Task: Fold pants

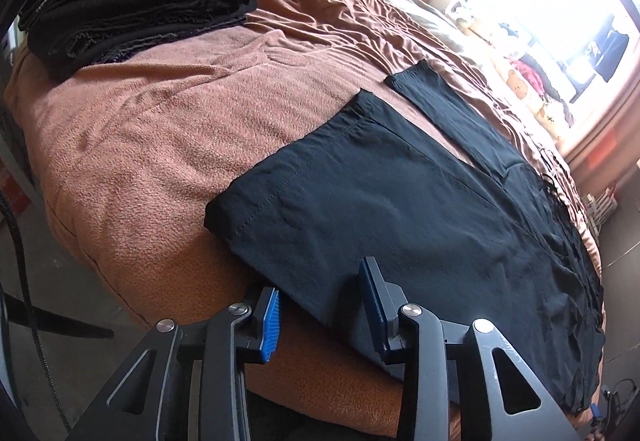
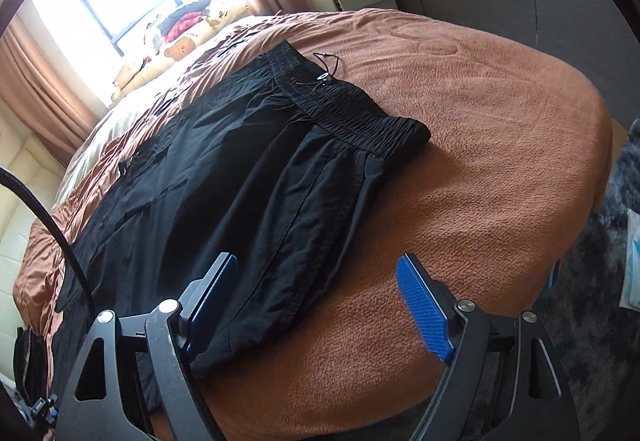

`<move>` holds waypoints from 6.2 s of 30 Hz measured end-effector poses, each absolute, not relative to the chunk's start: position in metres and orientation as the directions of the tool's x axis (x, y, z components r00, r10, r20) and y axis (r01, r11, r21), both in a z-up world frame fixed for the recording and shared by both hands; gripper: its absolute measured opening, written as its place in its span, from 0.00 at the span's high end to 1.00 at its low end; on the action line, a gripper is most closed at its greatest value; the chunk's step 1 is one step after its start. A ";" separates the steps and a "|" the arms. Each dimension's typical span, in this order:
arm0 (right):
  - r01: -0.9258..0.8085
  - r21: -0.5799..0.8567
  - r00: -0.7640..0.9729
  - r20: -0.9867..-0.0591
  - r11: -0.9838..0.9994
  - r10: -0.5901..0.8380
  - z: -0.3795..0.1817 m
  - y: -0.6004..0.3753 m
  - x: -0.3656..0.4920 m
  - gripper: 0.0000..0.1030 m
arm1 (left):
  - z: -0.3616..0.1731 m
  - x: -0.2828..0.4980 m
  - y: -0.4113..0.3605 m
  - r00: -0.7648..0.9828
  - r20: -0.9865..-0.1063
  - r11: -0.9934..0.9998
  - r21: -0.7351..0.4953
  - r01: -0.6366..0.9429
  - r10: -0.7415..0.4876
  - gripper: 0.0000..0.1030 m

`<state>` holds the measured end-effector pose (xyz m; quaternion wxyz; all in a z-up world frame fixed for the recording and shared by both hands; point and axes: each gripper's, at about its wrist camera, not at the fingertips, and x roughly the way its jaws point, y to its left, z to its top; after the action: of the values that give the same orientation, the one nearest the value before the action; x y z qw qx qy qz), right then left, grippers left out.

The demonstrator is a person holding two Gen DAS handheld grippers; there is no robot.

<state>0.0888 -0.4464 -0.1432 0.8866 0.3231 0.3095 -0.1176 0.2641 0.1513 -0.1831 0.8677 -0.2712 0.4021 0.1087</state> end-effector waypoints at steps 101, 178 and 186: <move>0.356 0.210 0.711 -0.693 0.910 -0.118 -0.064 -0.482 0.483 0.34 | -0.163 0.767 0.100 0.473 -0.881 0.950 -0.160 -0.268 -0.014 0.80; -0.091 -0.124 0.702 -0.712 0.988 -0.025 -0.058 -0.285 0.559 0.39 | -0.123 0.751 0.130 0.541 -0.841 0.947 -0.172 -0.271 0.002 0.14; -0.052 0.001 0.708 -0.705 0.999 0.038 -0.043 -0.300 0.485 0.39 | -0.102 0.694 0.140 0.563 -0.826 0.945 -0.202 -0.256 -0.024 0.18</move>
<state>0.4849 -0.3002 -0.0426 0.9240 -0.0095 0.3815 0.0243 0.6942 0.1398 -0.1021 0.8710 -0.1515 0.4626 0.0667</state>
